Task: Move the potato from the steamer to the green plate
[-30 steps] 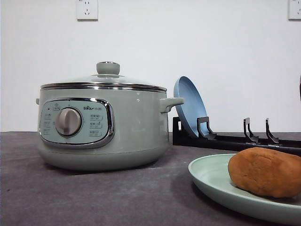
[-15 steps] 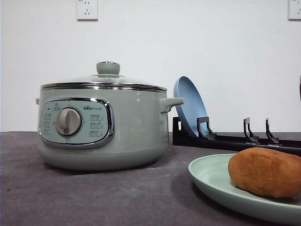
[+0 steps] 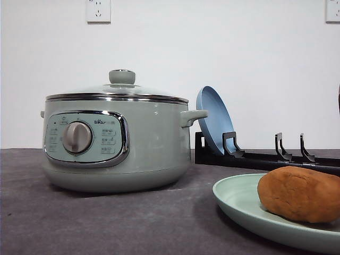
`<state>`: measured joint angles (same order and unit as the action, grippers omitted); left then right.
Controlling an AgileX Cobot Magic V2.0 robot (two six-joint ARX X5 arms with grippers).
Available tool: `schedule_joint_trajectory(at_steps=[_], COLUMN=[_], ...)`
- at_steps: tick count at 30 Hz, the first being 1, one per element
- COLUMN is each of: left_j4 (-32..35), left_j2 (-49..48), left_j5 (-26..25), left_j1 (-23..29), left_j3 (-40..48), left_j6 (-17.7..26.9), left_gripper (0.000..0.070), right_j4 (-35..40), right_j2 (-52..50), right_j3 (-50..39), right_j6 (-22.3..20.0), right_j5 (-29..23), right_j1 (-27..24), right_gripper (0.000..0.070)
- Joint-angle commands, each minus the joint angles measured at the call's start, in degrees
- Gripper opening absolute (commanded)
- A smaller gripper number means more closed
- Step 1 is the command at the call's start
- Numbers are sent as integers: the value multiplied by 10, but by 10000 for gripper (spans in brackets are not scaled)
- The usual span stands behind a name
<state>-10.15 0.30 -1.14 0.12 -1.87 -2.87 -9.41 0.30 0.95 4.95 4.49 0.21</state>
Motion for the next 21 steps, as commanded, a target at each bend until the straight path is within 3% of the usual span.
schedule_joint_trajectory(at_steps=[1, 21], left_j4=[8, 8], left_j2=[-1, -1], left_j5=[3, 3], left_j1=[1, 1], left_j3=[12, 12], left_j6=[5, 5], left_gripper=[6, 6], right_j4=[5, 5], right_j2=[-1, -1], right_j3=[-3, -3], right_j6=[8, 8], right_j5=[0, 0], right_j1=[-1, -1], right_gripper=[15, 15])
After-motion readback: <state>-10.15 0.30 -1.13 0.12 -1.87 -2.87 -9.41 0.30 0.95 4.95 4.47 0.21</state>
